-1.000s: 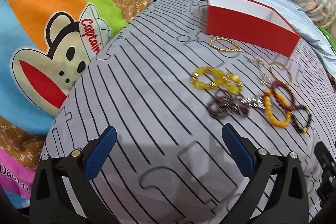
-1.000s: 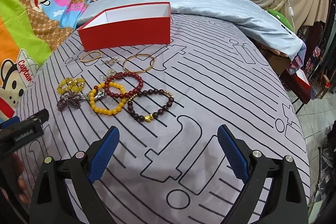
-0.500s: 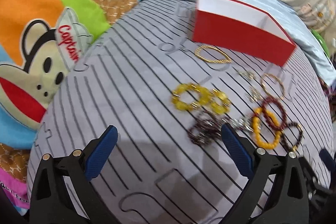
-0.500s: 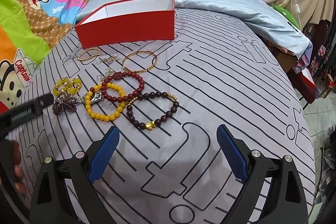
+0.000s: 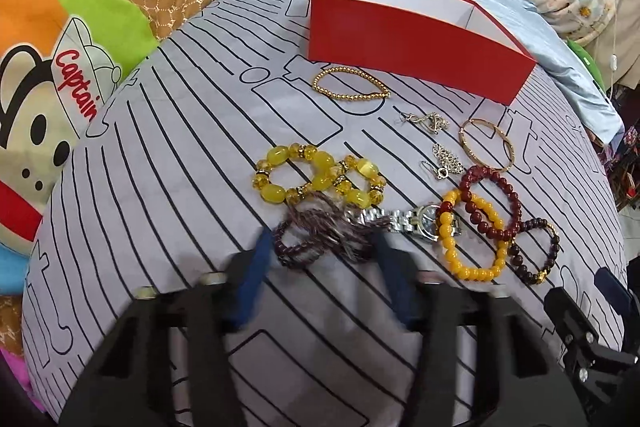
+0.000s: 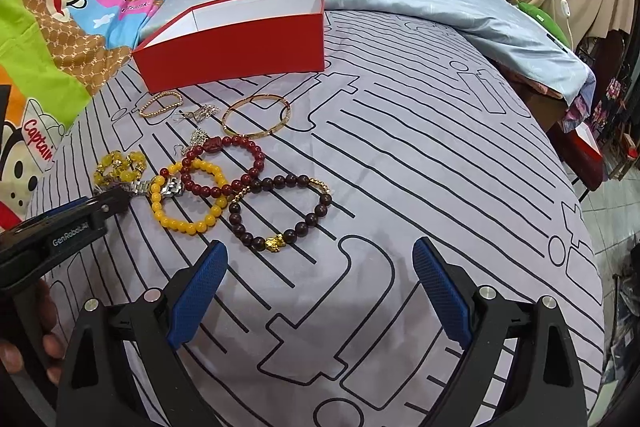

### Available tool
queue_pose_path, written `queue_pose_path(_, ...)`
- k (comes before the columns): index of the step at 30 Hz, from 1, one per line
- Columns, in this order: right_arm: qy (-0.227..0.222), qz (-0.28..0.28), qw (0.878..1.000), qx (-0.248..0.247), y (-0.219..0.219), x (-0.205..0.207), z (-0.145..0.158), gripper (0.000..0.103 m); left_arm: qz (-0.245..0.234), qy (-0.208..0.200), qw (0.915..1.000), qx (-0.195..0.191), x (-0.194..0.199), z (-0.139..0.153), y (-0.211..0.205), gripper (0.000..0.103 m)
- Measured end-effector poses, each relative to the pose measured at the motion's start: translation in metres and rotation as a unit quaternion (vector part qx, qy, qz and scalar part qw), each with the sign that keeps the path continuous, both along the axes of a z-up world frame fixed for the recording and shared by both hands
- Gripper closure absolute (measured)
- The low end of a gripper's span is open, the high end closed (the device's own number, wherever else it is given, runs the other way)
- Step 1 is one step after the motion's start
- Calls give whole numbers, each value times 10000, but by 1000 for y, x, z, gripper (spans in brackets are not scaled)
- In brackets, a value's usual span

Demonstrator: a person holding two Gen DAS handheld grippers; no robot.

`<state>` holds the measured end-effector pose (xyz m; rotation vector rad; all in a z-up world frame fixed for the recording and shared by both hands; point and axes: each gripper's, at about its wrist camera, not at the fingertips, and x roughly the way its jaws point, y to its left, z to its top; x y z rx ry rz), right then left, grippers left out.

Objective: Organize jewelry
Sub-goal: 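Lower the left tool and grasp the dark beaded bow bracelet while the right tool grasps the dark bead bracelet, then carry both dark bracelets into the red box and open both tools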

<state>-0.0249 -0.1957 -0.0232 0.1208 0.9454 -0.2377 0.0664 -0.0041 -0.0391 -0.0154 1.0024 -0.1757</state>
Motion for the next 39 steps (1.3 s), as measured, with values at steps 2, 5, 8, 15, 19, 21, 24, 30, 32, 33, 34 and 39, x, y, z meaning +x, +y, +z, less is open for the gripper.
queue_pose_path(2, 5, 6, 10000, -7, 1, 0, 0, 14, -40, 49, 9999, -145, -1, 0, 7, 86)
queue_pose_path(5, 1, 23, 10000, -32, 3, 1, 0, 14, -38, 72, 9997, -247, -3, 1, 14, 91)
queue_pose_path(8, -10, 37, 10000, -7, 3, 1, 1, 16, -23, -12, 9997, -230, -7, 4, 19, 91)
queue_pose_path(15, -13, 64, 9999, 79, 3, 0, 3, 22, -15, -78, 9995, -291, -16, 10, 32, 93)
queue_pose_path(19, -39, 99, 9999, 88, 4, 3, 5, 29, -29, -148, 9994, -324, -18, 17, 35, 93)
queue_pose_path(21, -41, 94, 9999, 135, 2, 6, 5, 34, -16, -171, 9993, -329, -19, 18, 35, 93)
queue_pose_path(24, -65, 38, 9997, 234, -5, 11, 4, 43, -6, -171, 9992, -362, -19, 19, 35, 93)
queue_pose_path(30, 25, -57, 9993, 362, -19, 23, -6, 63, 12, -55, 9994, -342, -17, 12, 33, 93)
queue_pose_path(32, 56, -22, 9995, 315, -17, 27, -10, 69, 6, -39, 9995, -327, -17, 11, 31, 93)
queue_pose_path(33, 82, -5, 9995, 295, -17, 29, -12, 71, 4, -39, 9995, -322, -17, 11, 30, 93)
queue_pose_path(34, 78, -4, 9996, 275, -16, 29, -13, 72, -1, -37, 9995, -320, -16, 12, 30, 93)
queue_pose_path(39, 35, 103, 9998, 137, -13, 33, -13, 96, -6, -34, 9995, -301, -16, 13, 28, 93)
